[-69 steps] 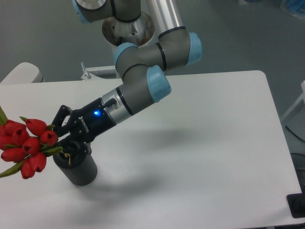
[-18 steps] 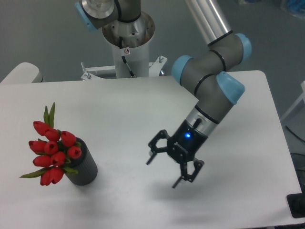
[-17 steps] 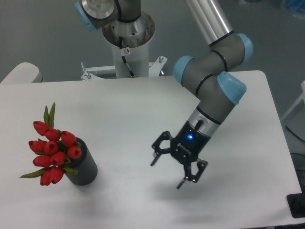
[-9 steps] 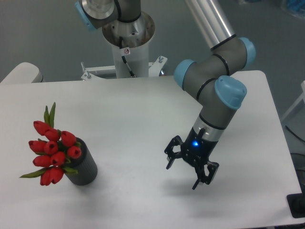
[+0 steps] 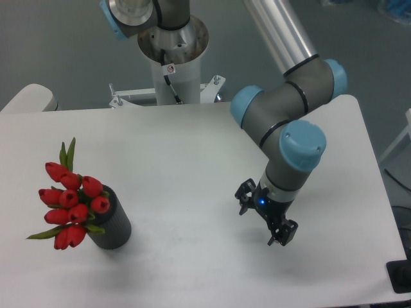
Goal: Insert the flowers into the vase
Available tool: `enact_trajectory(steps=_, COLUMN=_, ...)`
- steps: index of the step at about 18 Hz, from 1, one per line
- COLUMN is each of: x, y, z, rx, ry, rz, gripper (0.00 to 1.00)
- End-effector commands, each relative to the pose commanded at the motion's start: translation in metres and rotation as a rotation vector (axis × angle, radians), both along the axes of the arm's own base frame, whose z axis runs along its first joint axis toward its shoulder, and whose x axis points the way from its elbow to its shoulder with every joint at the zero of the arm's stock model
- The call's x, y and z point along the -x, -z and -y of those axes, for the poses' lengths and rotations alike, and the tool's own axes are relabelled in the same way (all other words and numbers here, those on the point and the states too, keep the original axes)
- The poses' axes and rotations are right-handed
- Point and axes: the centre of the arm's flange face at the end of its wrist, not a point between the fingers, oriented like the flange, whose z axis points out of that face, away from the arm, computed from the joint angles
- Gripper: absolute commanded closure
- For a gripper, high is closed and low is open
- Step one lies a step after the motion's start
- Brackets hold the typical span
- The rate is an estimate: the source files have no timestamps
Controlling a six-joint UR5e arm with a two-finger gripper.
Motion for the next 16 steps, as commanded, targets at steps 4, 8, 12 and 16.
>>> enact_trajectory(steps=4, x=0.0052, y=0.0044, z=0.0001, rx=0.031, ry=0.114, rz=-0.019, gripper=0.0)
enact_trajectory(steps=8, x=0.0068, y=0.0048, z=-0.001, rx=0.03, ry=0.122, rz=-0.02, gripper=0.0)
enact_trajectory(steps=12, x=0.0069, y=0.0054, z=0.0002, rx=0.043, ry=0.121, rz=-0.021, gripper=0.0)
enact_trajectory(steps=16, x=0.0067, y=0.0065, z=0.002, rx=0.056, ry=0.121, rz=-0.025, gripper=0.0)
